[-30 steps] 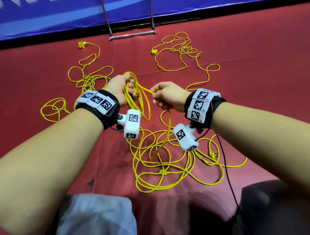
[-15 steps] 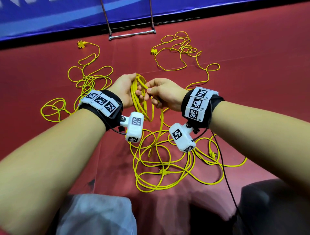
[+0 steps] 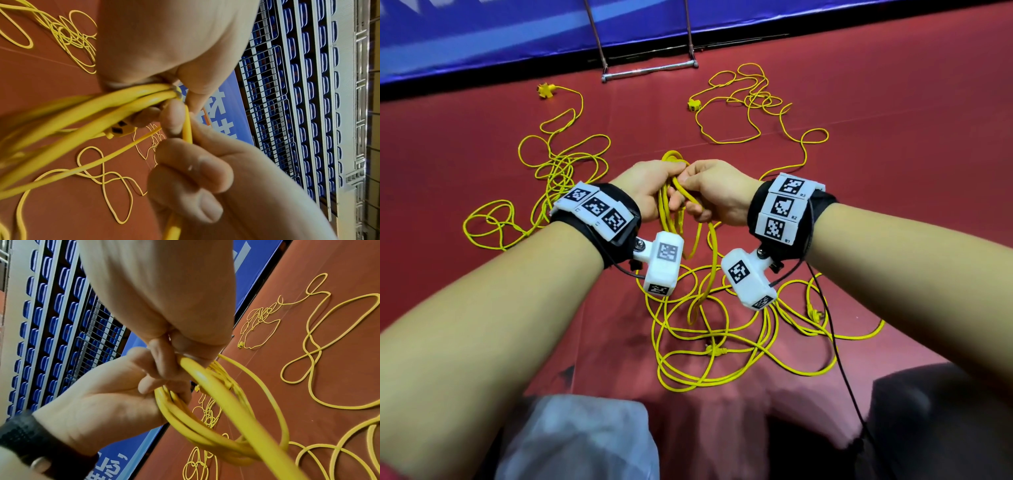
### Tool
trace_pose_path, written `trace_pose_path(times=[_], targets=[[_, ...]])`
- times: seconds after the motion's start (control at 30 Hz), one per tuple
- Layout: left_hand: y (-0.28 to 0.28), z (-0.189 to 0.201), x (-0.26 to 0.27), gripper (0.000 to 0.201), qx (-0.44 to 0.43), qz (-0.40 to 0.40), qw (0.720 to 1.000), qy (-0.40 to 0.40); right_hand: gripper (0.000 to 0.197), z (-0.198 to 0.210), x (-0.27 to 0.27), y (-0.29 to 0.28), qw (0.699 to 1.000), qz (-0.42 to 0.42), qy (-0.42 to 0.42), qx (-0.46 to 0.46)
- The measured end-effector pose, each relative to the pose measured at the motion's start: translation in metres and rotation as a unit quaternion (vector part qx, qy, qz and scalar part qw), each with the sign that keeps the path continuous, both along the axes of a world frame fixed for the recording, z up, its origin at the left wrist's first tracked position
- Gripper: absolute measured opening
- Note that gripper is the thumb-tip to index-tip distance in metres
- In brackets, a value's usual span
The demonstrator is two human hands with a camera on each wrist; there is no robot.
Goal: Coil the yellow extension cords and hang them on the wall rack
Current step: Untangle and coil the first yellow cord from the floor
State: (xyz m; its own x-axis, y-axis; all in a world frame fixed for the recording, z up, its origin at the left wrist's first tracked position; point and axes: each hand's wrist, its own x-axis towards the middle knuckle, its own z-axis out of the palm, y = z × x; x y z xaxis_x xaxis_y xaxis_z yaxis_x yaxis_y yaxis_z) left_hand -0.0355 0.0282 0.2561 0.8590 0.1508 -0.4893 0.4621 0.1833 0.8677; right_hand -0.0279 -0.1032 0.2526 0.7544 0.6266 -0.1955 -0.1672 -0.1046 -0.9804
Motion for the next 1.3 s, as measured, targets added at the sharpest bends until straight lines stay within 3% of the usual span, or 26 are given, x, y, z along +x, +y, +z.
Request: trace_pose_path(times=[0.13, 0.23, 0.33, 0.53, 0.67, 0.87, 0.97, 1.0, 1.07, 1.17, 1.23, 1.3], targets=[[-0.004, 0.003, -0.003, 0.035, -0.010, -0.012, 1.000, 0.013, 0.022, 0.001, 0.000, -0.003, 1.000, -0.002, 0.015, 0.015], [0.001, 0.005, -0.002, 0.038, -0.020, 0.025, 0.999, 0.023, 0.005, 0.001, 0.001, -0.006, 0.999, 0.021, 0.024, 0.009], [0.009, 0.006, 0.001, 0.034, -0.021, 0.099, 0.995, 0.020, 0.020, -0.003, 0.005, -0.011, 0.999, 0.042, 0.021, -0.017], [0.013, 0.000, 0.000, 0.020, -0.022, 0.168, 0.985, -0.002, 0.007, -0.014, 0.006, -0.009, 0.997, 0.042, -0.037, -0.054], [0.012, 0.005, 0.000, 0.028, -0.075, 0.182, 0.980, -0.001, 0.011, -0.013, 0.006, -0.005, 0.997, 0.026, -0.052, -0.049], [0.008, 0.011, -0.004, 0.034, -0.107, 0.134, 0.985, 0.003, 0.010, -0.008, 0.005, -0.008, 0.998, 0.045, -0.026, -0.030], [0.005, 0.016, -0.008, 0.032, -0.079, 0.073, 0.994, -0.015, 0.007, -0.012, 0.019, -0.013, 0.994, -0.056, -0.070, -0.067], [0.004, 0.018, -0.010, 0.030, -0.055, 0.050, 0.997, -0.023, 0.013, -0.015, 0.027, -0.015, 0.984, -0.117, -0.096, -0.093], [0.000, 0.021, -0.013, 0.027, -0.004, 0.008, 0.999, -0.032, 0.049, -0.025, 0.042, -0.021, 0.965, -0.174, -0.130, -0.146], [-0.008, 0.024, -0.016, 0.029, 0.044, -0.053, 0.997, -0.039, 0.091, -0.035, 0.050, -0.026, 0.963, -0.127, -0.153, -0.181], [-0.015, 0.025, -0.019, 0.028, 0.063, -0.095, 0.992, -0.045, 0.100, -0.041, 0.055, -0.027, 0.962, -0.135, -0.161, -0.172], [-0.022, 0.026, -0.021, 0.030, 0.084, -0.140, 0.985, -0.050, 0.097, -0.046, 0.062, -0.033, 0.958, -0.172, -0.162, -0.160]])
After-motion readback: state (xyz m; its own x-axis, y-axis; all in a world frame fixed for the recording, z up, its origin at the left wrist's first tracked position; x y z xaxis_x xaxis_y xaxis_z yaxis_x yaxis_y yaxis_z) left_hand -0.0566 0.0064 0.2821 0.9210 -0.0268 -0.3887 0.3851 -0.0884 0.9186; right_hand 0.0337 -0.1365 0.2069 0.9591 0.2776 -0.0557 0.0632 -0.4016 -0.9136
